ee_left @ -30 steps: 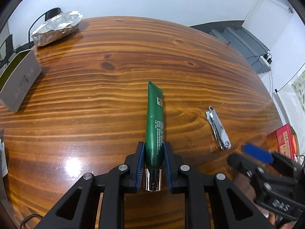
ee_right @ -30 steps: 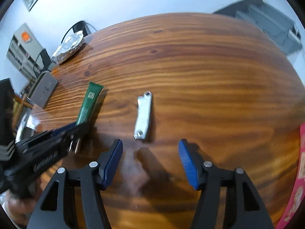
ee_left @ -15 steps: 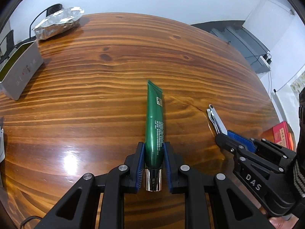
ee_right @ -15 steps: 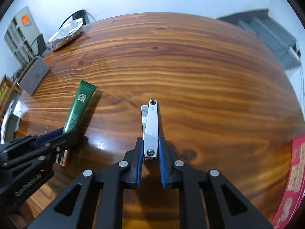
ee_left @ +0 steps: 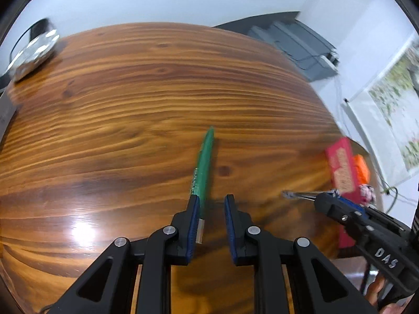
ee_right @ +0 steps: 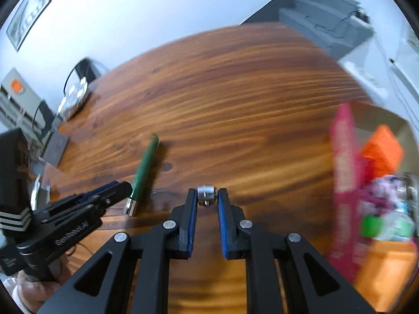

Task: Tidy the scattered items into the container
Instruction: 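Carry the nail clipper to the tin box with the right gripper and release it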

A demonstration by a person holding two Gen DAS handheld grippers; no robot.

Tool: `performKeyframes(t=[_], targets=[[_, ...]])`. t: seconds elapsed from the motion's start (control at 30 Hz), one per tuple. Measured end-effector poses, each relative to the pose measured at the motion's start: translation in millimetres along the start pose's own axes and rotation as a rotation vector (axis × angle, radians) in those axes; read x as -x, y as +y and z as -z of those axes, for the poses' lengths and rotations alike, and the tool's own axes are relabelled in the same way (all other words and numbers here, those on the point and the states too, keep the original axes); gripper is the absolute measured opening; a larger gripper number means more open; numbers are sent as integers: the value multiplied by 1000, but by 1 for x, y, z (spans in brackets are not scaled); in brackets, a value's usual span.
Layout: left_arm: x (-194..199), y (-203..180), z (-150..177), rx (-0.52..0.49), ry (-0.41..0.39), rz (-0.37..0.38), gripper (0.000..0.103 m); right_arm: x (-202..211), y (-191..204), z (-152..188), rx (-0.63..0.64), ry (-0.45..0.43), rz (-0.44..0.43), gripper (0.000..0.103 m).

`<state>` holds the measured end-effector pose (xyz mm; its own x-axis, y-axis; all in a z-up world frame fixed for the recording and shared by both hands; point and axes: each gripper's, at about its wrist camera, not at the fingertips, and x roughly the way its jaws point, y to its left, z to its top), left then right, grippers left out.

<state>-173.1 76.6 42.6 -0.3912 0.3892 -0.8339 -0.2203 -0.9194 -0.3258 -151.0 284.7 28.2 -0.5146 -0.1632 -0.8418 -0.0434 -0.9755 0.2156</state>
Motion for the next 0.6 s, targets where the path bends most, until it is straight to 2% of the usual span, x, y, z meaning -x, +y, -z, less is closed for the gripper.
performKeyframes(t=[0.2,0.27,0.4,0.6], targets=[[3,-73,-13,-89,-15,85,21,78,-60,-3,-77,-117,60,16],[4,-90,-18,-102,-22,101,21,90,-77,-5,-103,-131,73,16],[-2,-90,-20,-66,-4,69,21,105,-86,-2,-97,-144,49,16],[-11,-80,-3,-36,44,1,21,114,-105,3,-124,-144,41,16]])
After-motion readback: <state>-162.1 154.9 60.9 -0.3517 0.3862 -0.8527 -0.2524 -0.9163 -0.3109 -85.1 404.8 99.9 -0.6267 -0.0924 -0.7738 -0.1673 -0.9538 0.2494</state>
